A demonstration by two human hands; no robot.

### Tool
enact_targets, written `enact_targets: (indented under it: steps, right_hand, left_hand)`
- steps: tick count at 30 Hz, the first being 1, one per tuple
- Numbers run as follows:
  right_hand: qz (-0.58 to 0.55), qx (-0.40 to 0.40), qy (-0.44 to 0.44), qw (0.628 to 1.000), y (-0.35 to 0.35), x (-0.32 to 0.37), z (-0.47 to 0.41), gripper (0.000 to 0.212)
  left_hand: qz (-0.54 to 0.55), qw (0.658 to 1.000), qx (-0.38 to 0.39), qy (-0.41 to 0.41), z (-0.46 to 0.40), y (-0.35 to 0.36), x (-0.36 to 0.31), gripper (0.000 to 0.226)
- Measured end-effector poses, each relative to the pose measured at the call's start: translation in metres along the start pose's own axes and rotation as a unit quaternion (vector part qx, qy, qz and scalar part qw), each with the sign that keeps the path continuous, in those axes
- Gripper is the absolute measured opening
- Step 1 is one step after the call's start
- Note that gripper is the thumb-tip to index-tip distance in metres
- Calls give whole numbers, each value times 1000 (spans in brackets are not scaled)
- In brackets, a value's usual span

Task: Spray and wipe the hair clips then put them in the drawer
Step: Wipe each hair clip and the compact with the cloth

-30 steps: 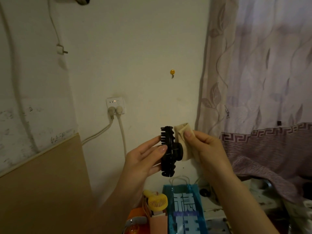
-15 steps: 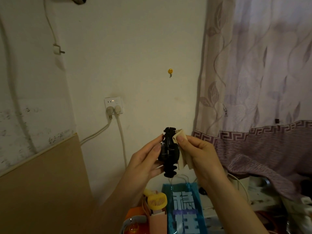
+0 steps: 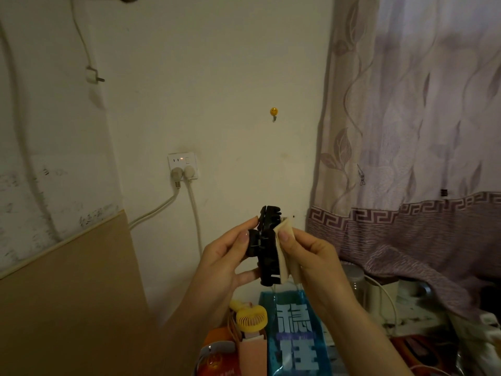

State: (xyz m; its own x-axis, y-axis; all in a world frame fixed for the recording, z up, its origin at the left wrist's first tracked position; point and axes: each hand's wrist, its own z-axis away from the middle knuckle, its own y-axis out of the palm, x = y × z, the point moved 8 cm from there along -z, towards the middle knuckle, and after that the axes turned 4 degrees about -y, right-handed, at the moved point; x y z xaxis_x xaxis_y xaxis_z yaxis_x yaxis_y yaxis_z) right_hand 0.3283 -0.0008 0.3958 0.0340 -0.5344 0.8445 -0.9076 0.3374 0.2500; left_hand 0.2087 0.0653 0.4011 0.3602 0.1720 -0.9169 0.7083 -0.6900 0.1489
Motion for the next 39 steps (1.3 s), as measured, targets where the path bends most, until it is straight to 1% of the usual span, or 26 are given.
enact_targets:
  steps: [3, 7, 11, 15, 17, 18, 22, 25, 29, 34, 39]
  right_hand:
    - [3, -3, -2, 1000, 0, -1, 2, 27]
    - [1, -4, 2, 1000, 1, -2, 4, 33]
    - [-11, -12, 12, 1000, -1, -7, 4, 30]
    - [-13, -33, 15, 999, -4, -10, 5, 27]
    - [-11, -50, 11, 999, -7, -11, 6, 28]
    - [-10, -57, 9, 998, -8, -10, 6, 27]
    - [5, -67, -2, 998, -10, -6, 7, 32]
    - [22, -61, -12, 998, -10, -4, 7, 37]
    - [22, -57, -19, 998, -9, -2, 8, 32]
    - [16, -41, -16, 999, -7, -8, 13, 28]
    - [27, -4, 28, 999, -5, -28, 27, 32]
  left_hand:
    - [-35, 999, -22, 15, 1, -3, -2, 36]
    - [-96, 994, -42, 40, 4, -3, -10, 30]
    - [-134, 988, -56, 47, 3, -2, -13, 27]
    - [-116, 990, -62, 51, 3, 0, -14, 26]
    - [-107, 992, -54, 47, 4, 3, -13, 22]
    - [-103, 993, -44, 41, 5, 5, -13, 23]
    - [-106, 994, -19, 26, 5, 9, -11, 47]
    - [-131, 990, -27, 47, 6, 10, -14, 47]
    - [-130, 988, -53, 64, 6, 6, -16, 41]
    - [-72, 995, -45, 56, 5, 5, -13, 41]
    - [-36, 997, -56, 41, 2, -3, -12, 38]
